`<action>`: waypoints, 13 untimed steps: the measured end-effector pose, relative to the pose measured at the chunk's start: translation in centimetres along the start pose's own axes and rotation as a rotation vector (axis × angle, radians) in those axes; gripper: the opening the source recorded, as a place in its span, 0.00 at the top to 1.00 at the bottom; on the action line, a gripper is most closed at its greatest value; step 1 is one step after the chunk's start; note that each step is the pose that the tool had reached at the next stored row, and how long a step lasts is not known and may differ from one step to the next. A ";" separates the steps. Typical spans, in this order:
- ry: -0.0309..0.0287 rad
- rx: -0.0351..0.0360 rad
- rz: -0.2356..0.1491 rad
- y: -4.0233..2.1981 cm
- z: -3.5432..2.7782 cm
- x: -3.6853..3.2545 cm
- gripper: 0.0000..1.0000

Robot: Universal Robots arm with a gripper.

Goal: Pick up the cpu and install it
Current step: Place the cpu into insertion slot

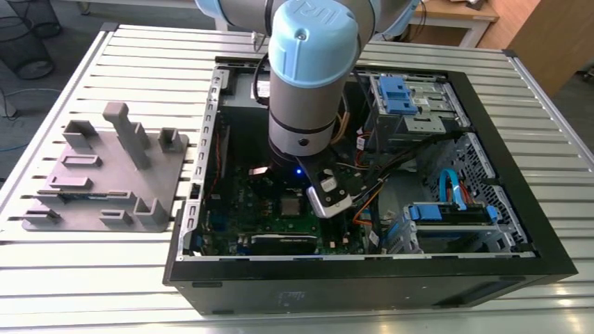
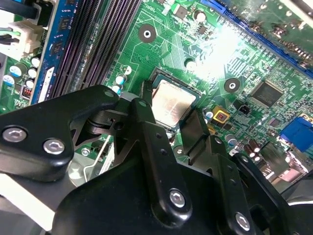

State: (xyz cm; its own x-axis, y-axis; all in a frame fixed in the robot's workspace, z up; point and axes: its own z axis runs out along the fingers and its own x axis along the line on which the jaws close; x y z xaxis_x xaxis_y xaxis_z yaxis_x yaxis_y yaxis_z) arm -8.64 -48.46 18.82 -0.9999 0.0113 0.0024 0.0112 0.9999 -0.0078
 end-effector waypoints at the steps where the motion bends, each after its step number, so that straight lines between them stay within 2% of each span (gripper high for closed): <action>1: 0.0000 0.0000 0.000 0.01 0.01 0.00 0.53; 13: 0.0000 -0.0003 0.000 0.18 0.02 -0.08 0.53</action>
State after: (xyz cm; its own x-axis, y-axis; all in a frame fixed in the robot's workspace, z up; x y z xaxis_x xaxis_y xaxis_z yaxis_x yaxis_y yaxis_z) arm -8.55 -48.28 18.80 -0.9999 0.0113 0.0024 0.0113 0.9999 -0.0076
